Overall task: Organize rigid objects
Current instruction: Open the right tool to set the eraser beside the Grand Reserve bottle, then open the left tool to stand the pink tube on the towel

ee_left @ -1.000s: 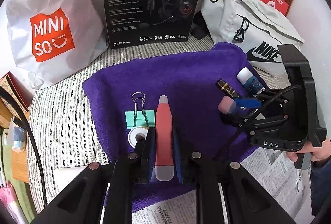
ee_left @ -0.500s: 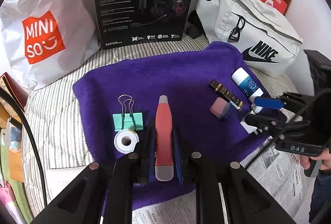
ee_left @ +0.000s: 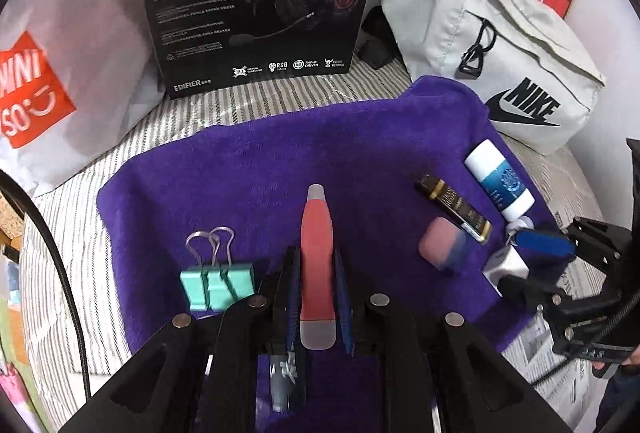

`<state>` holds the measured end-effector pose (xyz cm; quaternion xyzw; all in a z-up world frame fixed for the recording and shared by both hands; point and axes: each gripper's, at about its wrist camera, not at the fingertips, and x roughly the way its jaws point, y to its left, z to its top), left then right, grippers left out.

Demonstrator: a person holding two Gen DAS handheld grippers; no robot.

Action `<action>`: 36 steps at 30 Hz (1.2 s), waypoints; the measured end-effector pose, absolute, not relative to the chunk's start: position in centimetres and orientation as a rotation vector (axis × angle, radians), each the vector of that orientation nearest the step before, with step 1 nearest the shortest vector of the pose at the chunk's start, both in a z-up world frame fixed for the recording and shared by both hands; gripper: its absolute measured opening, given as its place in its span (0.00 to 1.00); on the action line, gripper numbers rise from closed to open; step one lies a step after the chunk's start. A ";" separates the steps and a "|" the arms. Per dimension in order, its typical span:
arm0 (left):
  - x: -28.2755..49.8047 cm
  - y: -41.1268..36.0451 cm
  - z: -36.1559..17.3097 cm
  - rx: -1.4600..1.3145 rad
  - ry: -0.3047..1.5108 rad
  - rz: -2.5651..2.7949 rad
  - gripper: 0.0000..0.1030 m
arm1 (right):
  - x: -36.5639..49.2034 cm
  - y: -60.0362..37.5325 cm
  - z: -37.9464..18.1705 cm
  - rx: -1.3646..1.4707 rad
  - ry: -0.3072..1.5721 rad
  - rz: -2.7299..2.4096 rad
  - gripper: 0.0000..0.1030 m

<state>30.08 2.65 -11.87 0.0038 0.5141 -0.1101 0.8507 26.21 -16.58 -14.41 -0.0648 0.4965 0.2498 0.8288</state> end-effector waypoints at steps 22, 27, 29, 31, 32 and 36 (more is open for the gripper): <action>32.4 0.6 -14.2 0.045 1.101 -0.214 0.21 | 26.3 -17.2 -15.3 -0.098 1.082 0.540 0.49; 31.4 0.0 -14.0 0.076 1.113 -0.211 0.29 | 26.2 -17.3 -15.0 -0.092 1.083 0.536 0.49; 31.0 -0.2 -14.0 0.086 1.119 -0.206 0.31 | 26.0 -17.4 -14.8 -0.090 1.081 0.534 0.49; 30.2 -0.3 -13.5 0.104 1.111 -0.196 0.31 | 25.8 -17.6 -14.6 -0.087 1.080 0.529 0.49; 29.6 -0.3 -13.1 0.103 1.104 -0.204 0.32 | 25.7 -17.6 -14.5 -0.084 1.079 0.527 0.49; 28.0 -0.2 -11.8 0.100 1.076 -0.204 0.56 | 25.3 -17.9 -14.1 -0.076 1.075 0.516 0.49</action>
